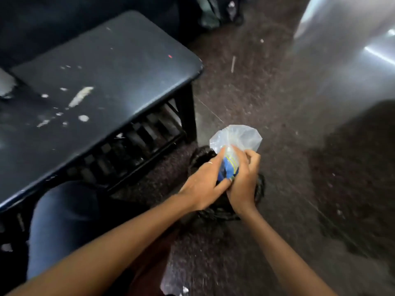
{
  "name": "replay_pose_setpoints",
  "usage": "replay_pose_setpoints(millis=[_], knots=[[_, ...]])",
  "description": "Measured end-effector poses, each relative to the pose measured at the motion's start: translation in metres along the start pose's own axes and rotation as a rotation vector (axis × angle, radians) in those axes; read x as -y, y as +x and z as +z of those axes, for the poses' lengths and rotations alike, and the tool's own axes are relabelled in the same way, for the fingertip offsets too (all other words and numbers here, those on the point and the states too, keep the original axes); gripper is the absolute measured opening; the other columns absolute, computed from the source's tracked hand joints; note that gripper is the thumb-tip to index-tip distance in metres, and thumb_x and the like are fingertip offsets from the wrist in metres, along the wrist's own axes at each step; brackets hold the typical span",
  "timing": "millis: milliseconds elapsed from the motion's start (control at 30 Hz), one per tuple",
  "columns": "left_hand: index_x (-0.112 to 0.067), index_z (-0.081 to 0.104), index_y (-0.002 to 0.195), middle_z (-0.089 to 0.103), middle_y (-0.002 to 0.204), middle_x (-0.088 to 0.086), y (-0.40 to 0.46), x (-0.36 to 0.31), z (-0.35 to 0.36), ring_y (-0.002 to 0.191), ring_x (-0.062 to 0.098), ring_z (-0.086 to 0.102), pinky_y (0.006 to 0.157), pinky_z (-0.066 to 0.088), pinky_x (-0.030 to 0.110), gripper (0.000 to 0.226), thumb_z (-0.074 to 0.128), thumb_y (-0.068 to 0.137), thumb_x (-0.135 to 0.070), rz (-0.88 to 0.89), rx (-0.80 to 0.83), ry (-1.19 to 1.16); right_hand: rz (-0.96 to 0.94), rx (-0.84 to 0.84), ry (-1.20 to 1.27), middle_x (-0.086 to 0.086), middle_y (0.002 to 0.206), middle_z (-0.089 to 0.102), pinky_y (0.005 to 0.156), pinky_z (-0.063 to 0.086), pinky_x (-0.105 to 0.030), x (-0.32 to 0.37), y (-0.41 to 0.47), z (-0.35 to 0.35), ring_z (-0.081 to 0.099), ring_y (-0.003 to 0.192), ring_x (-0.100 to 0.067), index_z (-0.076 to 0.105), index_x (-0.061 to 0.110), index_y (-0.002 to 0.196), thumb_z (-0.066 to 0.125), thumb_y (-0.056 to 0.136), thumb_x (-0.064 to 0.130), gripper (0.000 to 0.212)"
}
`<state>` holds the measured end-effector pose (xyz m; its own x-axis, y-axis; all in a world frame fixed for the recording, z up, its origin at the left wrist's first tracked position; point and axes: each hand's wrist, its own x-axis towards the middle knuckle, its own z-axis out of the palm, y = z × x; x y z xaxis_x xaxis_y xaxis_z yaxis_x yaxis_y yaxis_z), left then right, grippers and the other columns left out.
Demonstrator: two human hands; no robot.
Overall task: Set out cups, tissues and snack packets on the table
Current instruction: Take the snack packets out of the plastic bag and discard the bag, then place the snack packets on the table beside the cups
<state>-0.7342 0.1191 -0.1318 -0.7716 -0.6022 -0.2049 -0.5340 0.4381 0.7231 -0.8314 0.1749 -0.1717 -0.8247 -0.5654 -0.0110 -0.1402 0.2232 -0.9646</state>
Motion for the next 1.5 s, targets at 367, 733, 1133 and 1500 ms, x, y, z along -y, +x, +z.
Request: replay_pose_setpoints(millis=[367,733,1133,1500], knots=[[-0.008,0.002,0.151,0.032,0.149,0.014,0.002,0.034,0.087,0.131,0.034,0.039,0.102,0.039,0.047,0.076,0.045,0.095,-0.036,-0.114,0.422,0.345,0.137,-0.056,-0.471,0.016,0.099,0.050,0.077,0.033,-0.025,-0.117,-0.034,-0.013,0.050,0.103,-0.015,0.055,0.025,0.110,0.045,0.094,0.034,0.020],[-0.013,-0.004,0.152,0.021,0.156,0.013,-0.017,0.072,0.081,0.138,0.031,0.030,0.107,0.036,0.047,0.076,0.043,0.097,-0.036,-0.235,0.587,0.457,0.016,0.405,-0.888,-0.014,0.133,0.039,0.082,0.045,-0.042,-0.143,-0.041,0.004,0.043,0.118,-0.033,0.040,0.015,0.137,0.049,0.087,0.004,0.053],[-0.014,0.005,0.152,0.021,0.157,0.007,-0.029,0.071,0.044,0.142,0.027,0.026,0.110,0.033,0.044,0.069,0.043,0.097,-0.033,-0.328,0.446,0.482,-0.035,0.615,-1.038,-0.009,0.131,0.052,0.105,0.032,-0.039,-0.125,-0.051,0.004,0.042,0.125,-0.029,0.047,0.010,0.129,0.049,0.087,0.014,0.042],[-0.012,0.005,0.152,0.020,0.158,0.008,-0.064,0.050,-0.019,0.142,0.028,0.026,0.112,0.031,0.044,0.074,0.046,0.095,-0.034,-0.254,0.185,0.395,-0.424,0.579,-0.948,-0.011,0.126,0.055,0.097,0.033,-0.042,-0.002,-0.022,0.023,0.046,0.119,-0.033,0.050,0.011,0.128,0.048,0.088,0.011,0.039]])
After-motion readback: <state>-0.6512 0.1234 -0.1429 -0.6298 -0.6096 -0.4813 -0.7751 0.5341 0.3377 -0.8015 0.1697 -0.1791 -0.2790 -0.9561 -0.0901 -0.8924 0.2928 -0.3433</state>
